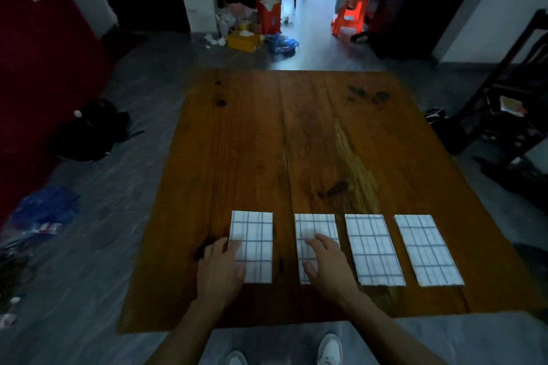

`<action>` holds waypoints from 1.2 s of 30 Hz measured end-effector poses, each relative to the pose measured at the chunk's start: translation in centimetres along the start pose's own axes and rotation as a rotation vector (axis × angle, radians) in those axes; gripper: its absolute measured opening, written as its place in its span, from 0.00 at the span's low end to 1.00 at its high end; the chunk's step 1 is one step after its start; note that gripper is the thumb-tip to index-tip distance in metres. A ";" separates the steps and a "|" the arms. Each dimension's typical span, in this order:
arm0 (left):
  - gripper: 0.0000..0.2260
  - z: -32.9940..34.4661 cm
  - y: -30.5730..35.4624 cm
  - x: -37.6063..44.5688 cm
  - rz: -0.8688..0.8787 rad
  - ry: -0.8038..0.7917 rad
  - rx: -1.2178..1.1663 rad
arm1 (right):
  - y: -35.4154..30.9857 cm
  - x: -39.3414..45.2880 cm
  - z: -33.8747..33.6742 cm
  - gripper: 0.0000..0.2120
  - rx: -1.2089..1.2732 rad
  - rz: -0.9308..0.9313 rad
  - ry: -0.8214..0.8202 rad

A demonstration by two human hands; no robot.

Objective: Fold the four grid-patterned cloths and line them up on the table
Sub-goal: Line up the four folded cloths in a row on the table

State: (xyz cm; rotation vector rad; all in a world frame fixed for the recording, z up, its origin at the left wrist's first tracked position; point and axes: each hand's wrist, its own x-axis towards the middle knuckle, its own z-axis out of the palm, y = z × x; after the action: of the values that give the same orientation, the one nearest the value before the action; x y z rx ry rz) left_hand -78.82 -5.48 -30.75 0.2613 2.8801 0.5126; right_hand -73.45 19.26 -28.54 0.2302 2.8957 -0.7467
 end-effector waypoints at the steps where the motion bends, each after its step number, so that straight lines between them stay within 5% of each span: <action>1: 0.22 0.0 -0.4 0.0 0.011 -0.020 -0.004 | -0.7 -0.3 0.6 0.24 0.006 0.010 -0.005; 11: 0.34 0.9 -1.0 0.5 0.074 -0.136 0.077 | -2.8 -2.9 2.0 0.24 -0.003 0.157 0.002; 36: 0.29 2.1 2.7 0.6 0.029 -0.088 -0.048 | 0.6 -2.0 0.2 0.26 -0.026 0.223 -0.009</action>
State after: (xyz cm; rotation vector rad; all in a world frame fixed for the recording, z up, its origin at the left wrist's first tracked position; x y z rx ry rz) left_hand -78.54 -2.16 -31.80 0.3109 2.7790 0.5603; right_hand -71.40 19.43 -28.64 0.5354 2.8065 -0.6687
